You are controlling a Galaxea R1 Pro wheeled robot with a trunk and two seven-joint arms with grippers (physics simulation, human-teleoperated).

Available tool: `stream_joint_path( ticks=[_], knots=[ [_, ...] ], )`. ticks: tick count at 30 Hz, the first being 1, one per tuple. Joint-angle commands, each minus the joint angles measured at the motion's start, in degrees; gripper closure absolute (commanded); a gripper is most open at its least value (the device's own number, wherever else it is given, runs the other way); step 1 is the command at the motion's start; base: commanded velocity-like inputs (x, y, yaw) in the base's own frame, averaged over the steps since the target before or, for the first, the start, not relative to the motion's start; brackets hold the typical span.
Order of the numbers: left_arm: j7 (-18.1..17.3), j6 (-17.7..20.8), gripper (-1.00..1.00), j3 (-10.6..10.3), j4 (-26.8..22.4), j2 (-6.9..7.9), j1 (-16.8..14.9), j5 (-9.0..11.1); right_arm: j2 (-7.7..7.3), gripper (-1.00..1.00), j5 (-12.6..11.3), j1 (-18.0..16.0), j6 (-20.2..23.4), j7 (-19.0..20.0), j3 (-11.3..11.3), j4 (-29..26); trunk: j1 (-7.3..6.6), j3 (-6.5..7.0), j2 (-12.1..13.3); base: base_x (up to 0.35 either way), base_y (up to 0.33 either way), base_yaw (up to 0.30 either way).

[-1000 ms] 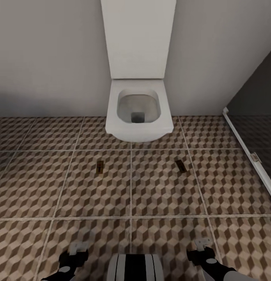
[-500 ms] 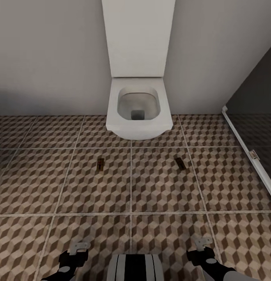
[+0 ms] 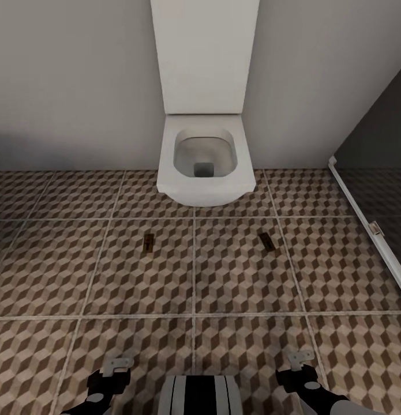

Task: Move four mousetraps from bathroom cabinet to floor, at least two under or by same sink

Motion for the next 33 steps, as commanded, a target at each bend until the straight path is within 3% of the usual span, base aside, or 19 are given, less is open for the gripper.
stream_joint_path(
  ticks=[1,33],
  knots=[
    [0.19,-0.09,-1.00,-0.49,-0.02,0.00,0.00,0.35,0.01,-1.00,0.50,-0.06,-0.23,-0.31,0.05,0.16,-0.01,-0.03,-0.01,0.000,0.000,0.000],
    [0.19,-1.27,-1.00,-0.56,-0.02,-0.14,0.00,0.35,0.03,-1.00,0.55,-0.06,-0.30,-0.26,0.08,0.16,-0.01,-0.03,-0.01,0.000,0.000,0.000]
  ],
)
